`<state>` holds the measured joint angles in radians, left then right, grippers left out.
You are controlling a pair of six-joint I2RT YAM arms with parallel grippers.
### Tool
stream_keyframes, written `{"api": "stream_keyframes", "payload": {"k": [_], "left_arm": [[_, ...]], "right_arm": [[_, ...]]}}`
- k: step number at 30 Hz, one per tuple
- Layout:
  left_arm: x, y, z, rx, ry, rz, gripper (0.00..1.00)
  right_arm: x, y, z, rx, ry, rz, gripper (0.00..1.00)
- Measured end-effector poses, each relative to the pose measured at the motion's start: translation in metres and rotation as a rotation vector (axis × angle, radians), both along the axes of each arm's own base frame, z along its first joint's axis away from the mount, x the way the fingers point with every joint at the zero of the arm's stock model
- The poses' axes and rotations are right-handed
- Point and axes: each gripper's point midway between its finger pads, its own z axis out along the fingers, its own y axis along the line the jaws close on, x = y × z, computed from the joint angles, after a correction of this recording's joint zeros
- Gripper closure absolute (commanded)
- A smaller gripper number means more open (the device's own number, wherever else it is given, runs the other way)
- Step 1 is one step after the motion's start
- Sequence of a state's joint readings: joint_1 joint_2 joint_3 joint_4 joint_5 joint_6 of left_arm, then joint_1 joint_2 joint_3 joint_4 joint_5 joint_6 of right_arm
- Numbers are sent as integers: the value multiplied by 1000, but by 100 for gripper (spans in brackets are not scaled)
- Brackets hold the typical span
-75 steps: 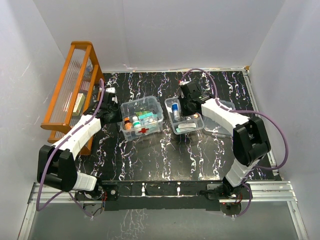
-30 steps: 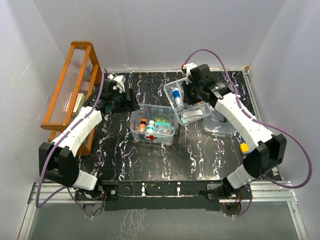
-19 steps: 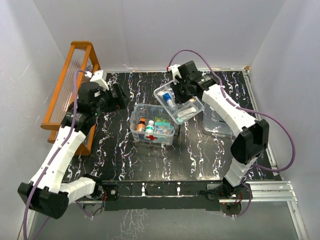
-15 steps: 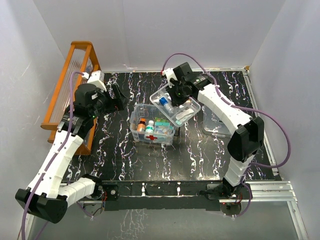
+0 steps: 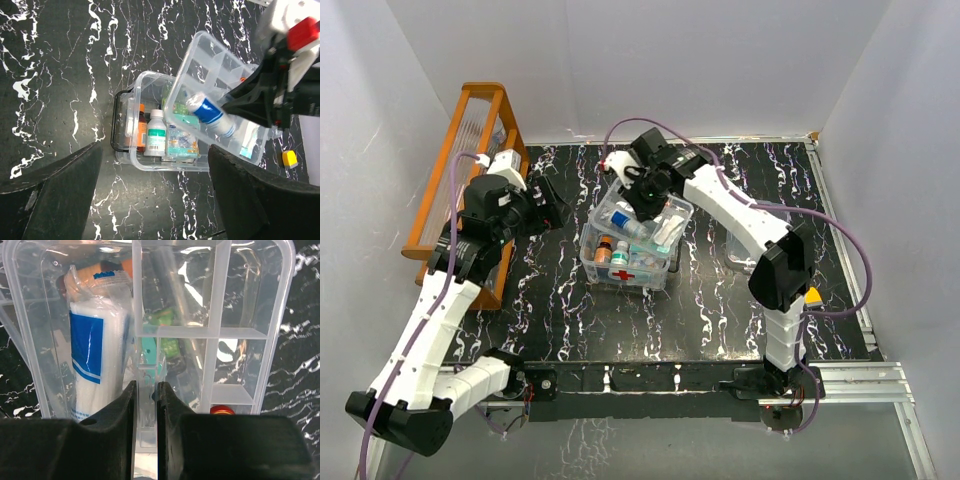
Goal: Organize the medicine kit
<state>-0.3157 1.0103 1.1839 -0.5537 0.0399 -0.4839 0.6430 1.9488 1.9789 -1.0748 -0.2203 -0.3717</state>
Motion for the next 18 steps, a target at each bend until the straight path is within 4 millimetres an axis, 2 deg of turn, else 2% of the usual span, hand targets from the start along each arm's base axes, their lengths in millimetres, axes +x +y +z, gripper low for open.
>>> {"api": "stream_keyframes", "payload": {"k": [7, 11, 18], "left_arm": [[-10, 15, 16, 6, -54, 63, 14], [-16, 21, 20, 10, -70, 84, 14], [-18, 25, 17, 17, -55, 101, 14]], "right_arm": [[-15, 32, -16, -40, 10, 172, 100], [-16, 36, -19, -47, 3, 260, 100], [-22, 38, -23, -49, 11, 369, 100]]}}
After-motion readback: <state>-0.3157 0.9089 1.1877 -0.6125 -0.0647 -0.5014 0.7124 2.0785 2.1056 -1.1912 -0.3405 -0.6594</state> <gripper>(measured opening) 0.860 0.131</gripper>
